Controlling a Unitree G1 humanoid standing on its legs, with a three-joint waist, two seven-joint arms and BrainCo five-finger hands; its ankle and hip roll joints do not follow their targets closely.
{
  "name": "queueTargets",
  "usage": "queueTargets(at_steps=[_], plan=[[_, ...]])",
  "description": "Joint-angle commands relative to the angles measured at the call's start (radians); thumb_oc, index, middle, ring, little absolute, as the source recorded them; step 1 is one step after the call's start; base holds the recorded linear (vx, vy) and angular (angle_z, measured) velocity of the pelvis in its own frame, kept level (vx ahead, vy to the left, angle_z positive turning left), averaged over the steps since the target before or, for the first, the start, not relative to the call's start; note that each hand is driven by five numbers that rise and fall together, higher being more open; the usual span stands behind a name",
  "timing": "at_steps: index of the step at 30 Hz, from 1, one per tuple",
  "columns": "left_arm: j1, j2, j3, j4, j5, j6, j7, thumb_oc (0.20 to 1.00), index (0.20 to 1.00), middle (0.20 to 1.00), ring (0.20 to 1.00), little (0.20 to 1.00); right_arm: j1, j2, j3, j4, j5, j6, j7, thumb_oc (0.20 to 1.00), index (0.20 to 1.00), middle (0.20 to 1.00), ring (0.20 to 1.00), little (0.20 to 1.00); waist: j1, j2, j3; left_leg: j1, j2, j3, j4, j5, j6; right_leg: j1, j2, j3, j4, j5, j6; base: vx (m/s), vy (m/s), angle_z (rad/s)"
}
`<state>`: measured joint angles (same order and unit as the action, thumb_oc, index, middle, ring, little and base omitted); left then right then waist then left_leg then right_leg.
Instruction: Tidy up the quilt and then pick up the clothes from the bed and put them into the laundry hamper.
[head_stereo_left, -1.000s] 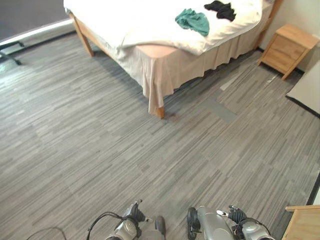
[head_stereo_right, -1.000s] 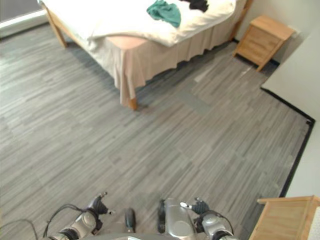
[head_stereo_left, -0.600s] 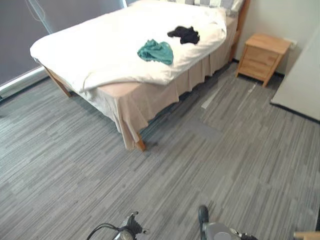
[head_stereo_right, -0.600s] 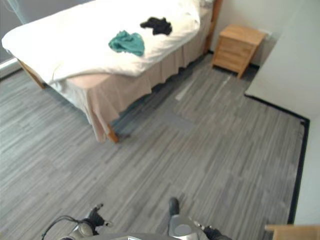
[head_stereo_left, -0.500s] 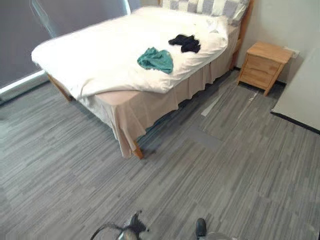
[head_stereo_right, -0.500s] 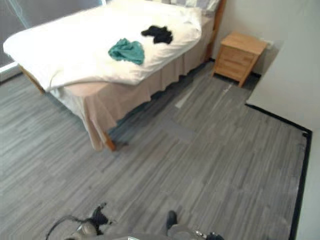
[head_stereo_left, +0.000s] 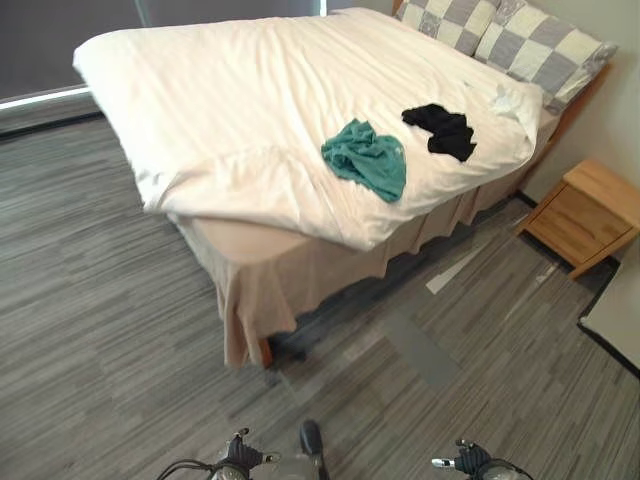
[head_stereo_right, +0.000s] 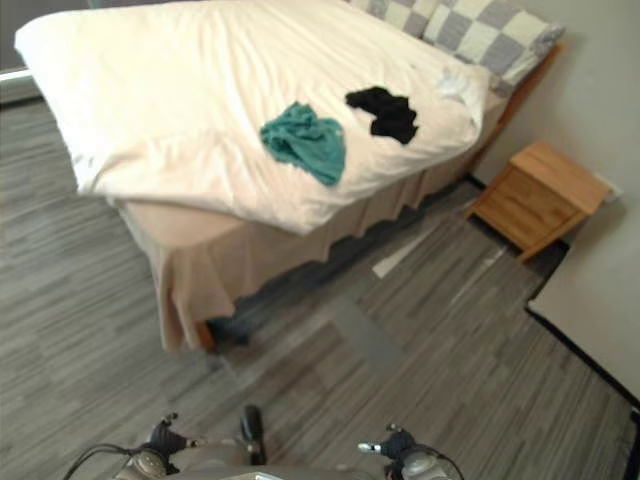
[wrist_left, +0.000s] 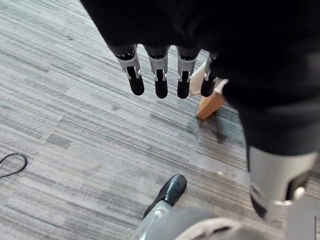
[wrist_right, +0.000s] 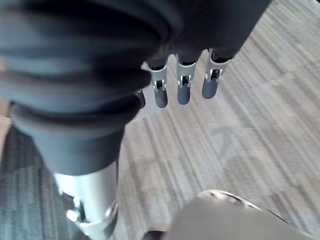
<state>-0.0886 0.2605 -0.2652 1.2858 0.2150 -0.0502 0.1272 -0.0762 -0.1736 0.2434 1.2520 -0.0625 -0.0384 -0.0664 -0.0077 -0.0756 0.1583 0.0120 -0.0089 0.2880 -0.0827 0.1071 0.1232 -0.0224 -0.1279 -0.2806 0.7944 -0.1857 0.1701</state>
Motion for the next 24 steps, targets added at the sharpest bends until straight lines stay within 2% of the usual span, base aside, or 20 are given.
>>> queueTargets(at_steps=[1, 2, 3, 5, 7, 9, 12, 13, 15, 16, 17, 18, 19, 20, 21, 24], plan=[[-0.023, -0.006, -0.023, -0.008, 0.011, -0.010, 0.013, 1.000, 1.000, 1.000, 1.000, 1.000, -0.049, -0.038, -0.035, -0.027, 0.038, -0.008, -0.015, 1.000, 1.000, 1.000, 1.000, 1.000, 0.017, 0.047, 0.043, 0.084, 0.059, -0.038, -0.002, -0.103, -0.116, -0.023, -0.037, 0.019, -0.350, 0.131, 0.034, 0.30, -0.184, 0.81], [-0.030, -0.001, -0.030, -0.014, 0.014, -0.013, 0.015, 1.000, 1.000, 1.000, 1.000, 1.000, -0.050, -0.040, -0.030, -0.030, 0.036, -0.008, -0.016, 1.000, 1.000, 1.000, 1.000, 1.000, 0.011, 0.046, 0.048, 0.093, 0.062, -0.055, -0.003, -0.109, -0.125, -0.023, -0.044, 0.040, -0.411, 0.114, 0.026, 0.29, -0.251, 0.91], [-0.041, 0.003, -0.039, -0.021, 0.019, -0.021, 0.016, 1.000, 1.000, 1.000, 1.000, 1.000, -0.050, -0.041, -0.014, -0.027, 0.021, -0.008, -0.014, 1.000, 1.000, 1.000, 1.000, 1.000, 0.008, 0.042, 0.048, 0.095, 0.063, -0.082, -0.005, -0.116, -0.136, -0.015, -0.049, 0.079, -0.537, 0.114, 0.020, 0.29, -0.303, 1.12], [-0.068, 0.014, -0.054, -0.027, 0.031, -0.032, 0.019, 1.000, 1.000, 1.000, 1.000, 1.000, -0.047, -0.047, 0.016, -0.016, -0.020, -0.004, -0.005, 1.000, 1.000, 1.000, 1.000, 1.000, -0.004, 0.034, 0.041, 0.096, 0.065, -0.157, -0.005, -0.142, -0.157, -0.010, -0.075, 0.212, -0.740, 0.163, 0.029, 0.31, -0.371, 1.34], [-0.086, 0.023, -0.066, -0.025, 0.053, -0.035, 0.019, 1.000, 1.000, 1.000, 1.000, 1.000, -0.036, -0.054, 0.031, -0.012, -0.044, 0.006, 0.016, 1.000, 1.000, 1.000, 1.000, 1.000, -0.019, 0.019, 0.031, 0.105, 0.084, -0.215, -0.005, -0.158, -0.179, -0.037, -0.097, 0.377, -0.812, 0.229, 0.057, 0.27, -0.393, 1.28], [-0.090, 0.030, -0.077, -0.017, 0.056, -0.036, 0.015, 1.000, 1.000, 1.000, 1.000, 1.000, -0.030, -0.048, 0.017, -0.005, -0.029, 0.010, 0.014, 1.000, 1.000, 1.000, 1.000, 1.000, -0.015, 0.003, 0.025, 0.125, 0.111, -0.255, -0.005, -0.167, -0.196, -0.044, -0.093, 0.408, -0.792, 0.249, 0.068, 0.21, -0.411, 1.42], [-0.073, 0.038, -0.070, -0.021, 0.043, -0.040, 0.018, 1.000, 1.000, 1.000, 1.000, 1.000, -0.018, -0.044, 0.001, -0.012, -0.008, 0.005, 0.014, 1.000, 1.000, 1.000, 1.000, 1.000, -0.013, -0.003, 0.015, 0.112, 0.143, -0.335, 0.029, -0.162, -0.216, 0.005, -0.067, 0.389, -0.806, 0.219, 0.053, 0.18, -0.417, 1.00], [-0.062, 0.038, -0.059, -0.023, 0.028, -0.041, 0.021, 1.000, 1.000, 1.000, 1.000, 1.000, -0.017, -0.046, 0.005, -0.014, -0.007, 0.001, 0.013, 1.000, 1.000, 1.000, 1.000, 1.000, -0.010, -0.001, 0.011, 0.103, 0.154, -0.353, 0.033, -0.157, -0.225, 0.029, -0.059, 0.362, -0.829, 0.208, 0.046, 0.09, -0.350, 0.77], [-0.055, 0.036, -0.049, -0.025, 0.013, -0.042, 0.029, 1.000, 1.000, 1.000, 1.000, 1.000, -0.017, -0.049, 0.004, -0.012, -0.002, -0.001, 0.009, 1.000, 1.000, 1.000, 1.000, 1.000, -0.006, 0.005, 0.011, 0.090, 0.161, -0.374, 0.034, -0.145, -0.229, 0.045, -0.046, 0.347, -0.841, 0.197, 0.035, 0.06, -0.227, 0.68], [-0.059, 0.039, -0.027, -0.040, -0.024, -0.048, 0.049, 1.000, 1.000, 1.000, 1.000, 1.000, -0.014, -0.063, -0.008, -0.010, 0.008, -0.005, -0.001, 1.000, 1.000, 1.000, 1.000, 1.000, -0.004, 0.017, 0.021, 0.052, 0.166, -0.354, 0.057, -0.139, -0.233, 0.074, -0.043, 0.298, -0.861, 0.179, 0.022, 0.04, -0.111, 0.47], [-0.058, 0.039, -0.027, -0.040, -0.024, -0.048, 0.049, 1.000, 1.000, 1.000, 1.000, 1.000, -0.014, -0.063, -0.007, -0.009, 0.008, -0.006, -0.001, 1.000, 1.000, 1.000, 1.000, 1.000, -0.008, 0.017, 0.021, 0.050, 0.166, -0.358, 0.060, -0.140, -0.233, 0.075, -0.044, 0.294, -0.862, 0.179, 0.022, 0.02, -0.148, 0.61], [-0.062, 0.049, -0.007, -0.066, -0.048, -0.054, 0.064, 1.000, 1.000, 1.000, 1.000, 1.000, -0.012, -0.074, -0.016, -0.009, 0.010, -0.008, -0.008, 1.000, 1.000, 1.000, 1.000, 1.000, -0.013, 0.018, 0.028, 0.026, 0.163, -0.310, 0.084, -0.142, -0.232, 0.085, -0.052, 0.260, -0.866, 0.176, 0.020, -0.04, -0.080, 0.95], [-0.060, 0.082, 0.031, -0.160, -0.075, -0.073, 0.099, 1.000, 1.000, 1.000, 1.000, 1.000, 0.001, -0.082, -0.023, -0.010, 0.010, -0.011, -0.017, 1.000, 1.000, 1.000, 1.000, 1.000, -0.018, 0.028, 0.028, 0.019, 0.156, -0.244, 0.104, -0.150, -0.230, 0.100, -0.053, 0.215, -0.872, 0.161, 0.014, -0.01, -0.077, 0.96], [-0.052, 0.118, 0.055, -0.330, -0.103, -0.099, 0.111, 1.000, 1.000, 1.000, 1.000, 1.000, 0.031, -0.083, -0.050, -0.023, 0.021, -0.021, -0.030, 1.000, 1.000, 1.000, 1.000, 1.000, -0.019, 0.045, 0.030, 0.024, 0.163, -0.215, 0.092, -0.140, -0.235, 0.117, -0.049, 0.188, -0.871, 0.146, 0.013, 0.01, -0.040, 0.89], [-0.040, 0.149, 0.081, -0.466, -0.123, -0.121, 0.116, 1.000, 1.000, 1.000, 1.000, 1.000, 0.048, -0.081, -0.067, -0.040, 0.038, -0.025, -0.038, 1.000, 1.000, 1.000, 1.000, 1.000, -0.018, 0.053, 0.028, 0.015, 0.166, -0.203, 0.090, -0.127, -0.239, 0.113, -0.048, 0.173, -0.861, 0.146, 0.012, 0.04, -0.006, 0.72], [-0.065, 0.241, 0.175, -0.643, -0.183, -0.178, 0.193, 1.000, 1.000, 1.000, 1.000, 1.000, 0.096, -0.062, -0.070, -0.081, 0.057, -0.044, -0.043, 1.000, 1.000, 1.000, 1.000, 1.000, -0.036, 0.063, 0.026, 0.024, 0.176, -0.182, 0.072, -0.111, -0.252, 0.106, -0.049, 0.156, -0.833, 0.136, 0.016, 0.03, 0.000, 0.55]])
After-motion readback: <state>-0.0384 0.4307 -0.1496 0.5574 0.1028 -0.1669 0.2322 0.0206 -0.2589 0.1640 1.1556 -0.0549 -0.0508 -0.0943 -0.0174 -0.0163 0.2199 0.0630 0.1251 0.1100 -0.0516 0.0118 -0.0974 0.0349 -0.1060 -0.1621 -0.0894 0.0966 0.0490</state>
